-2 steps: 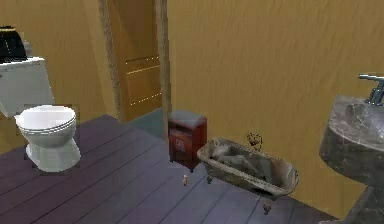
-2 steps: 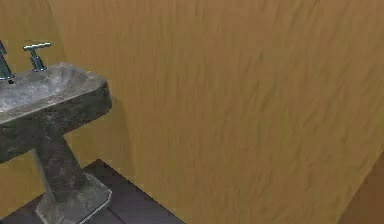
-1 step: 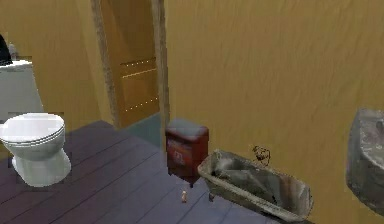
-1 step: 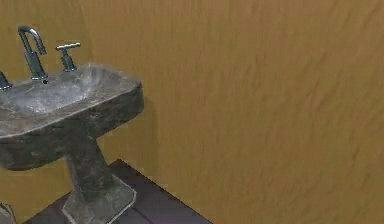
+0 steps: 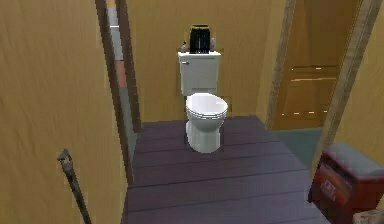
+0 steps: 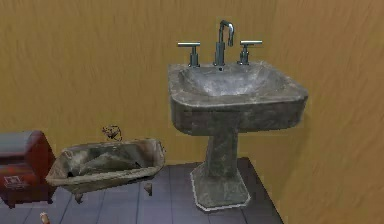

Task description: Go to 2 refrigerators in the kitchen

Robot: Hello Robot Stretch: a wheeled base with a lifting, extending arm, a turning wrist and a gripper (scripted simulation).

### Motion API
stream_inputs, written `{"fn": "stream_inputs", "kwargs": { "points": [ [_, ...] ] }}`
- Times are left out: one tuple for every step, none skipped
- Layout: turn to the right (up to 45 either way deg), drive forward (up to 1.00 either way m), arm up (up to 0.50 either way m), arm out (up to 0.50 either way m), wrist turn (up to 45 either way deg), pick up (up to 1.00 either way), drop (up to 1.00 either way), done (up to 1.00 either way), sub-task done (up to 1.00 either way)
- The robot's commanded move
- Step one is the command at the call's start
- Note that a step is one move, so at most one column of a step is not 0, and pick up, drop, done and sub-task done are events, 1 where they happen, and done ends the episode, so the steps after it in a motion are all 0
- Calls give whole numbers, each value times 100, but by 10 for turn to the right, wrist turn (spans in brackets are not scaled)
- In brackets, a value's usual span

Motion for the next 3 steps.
{"fn": "stream_inputs", "kwargs": {
  "points": [
    [-60,0,0,0,0,0,0,0,0],
    [0,100,0,0,0,0,0,0,0],
    [-30,0,0,0,0,0,0,0,0]
  ]
}}
